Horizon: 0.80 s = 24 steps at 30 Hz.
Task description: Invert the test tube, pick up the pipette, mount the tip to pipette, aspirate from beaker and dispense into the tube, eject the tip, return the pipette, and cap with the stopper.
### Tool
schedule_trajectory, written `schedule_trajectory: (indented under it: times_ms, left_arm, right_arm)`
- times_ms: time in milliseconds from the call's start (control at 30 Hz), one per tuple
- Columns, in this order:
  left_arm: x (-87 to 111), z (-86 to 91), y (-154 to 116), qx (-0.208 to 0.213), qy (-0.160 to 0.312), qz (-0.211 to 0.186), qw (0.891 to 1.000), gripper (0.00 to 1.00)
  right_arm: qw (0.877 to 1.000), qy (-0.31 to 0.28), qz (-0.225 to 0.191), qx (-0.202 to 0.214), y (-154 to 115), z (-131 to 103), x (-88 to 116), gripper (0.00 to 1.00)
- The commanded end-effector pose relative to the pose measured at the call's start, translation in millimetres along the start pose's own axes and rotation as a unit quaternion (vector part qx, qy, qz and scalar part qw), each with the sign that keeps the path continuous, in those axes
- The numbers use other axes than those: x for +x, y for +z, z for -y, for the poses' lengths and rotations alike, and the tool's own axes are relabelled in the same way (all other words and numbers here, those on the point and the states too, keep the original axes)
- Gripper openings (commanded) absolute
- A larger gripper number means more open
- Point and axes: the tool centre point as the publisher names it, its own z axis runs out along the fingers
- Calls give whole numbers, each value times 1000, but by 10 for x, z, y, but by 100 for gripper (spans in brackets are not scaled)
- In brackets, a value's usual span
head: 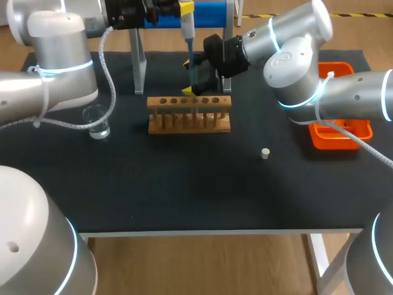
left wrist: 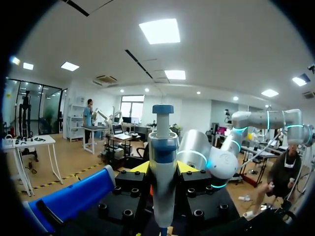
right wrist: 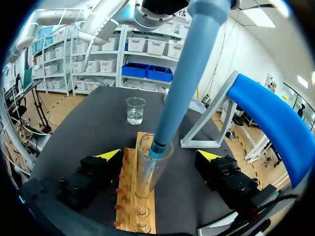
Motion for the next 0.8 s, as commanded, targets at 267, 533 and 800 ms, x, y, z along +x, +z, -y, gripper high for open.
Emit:
schedule_trajectory:
  times_ms: [267,533,800]
  left_arm:
    - [-42,-52,24,-1,-2,-4,1000,0]
    - [-8,-32,38,-4,1,-3,1000,0]
    - [22,14,44,-7,10,-4,1000,0]
  right_arm:
    - [1000,0,-2,2,-9,-3,-9,100]
    - [1000,0,-2,2,-9,-3,-9,100]
    - [1000,0,-2,2,-9,-3,-9,100]
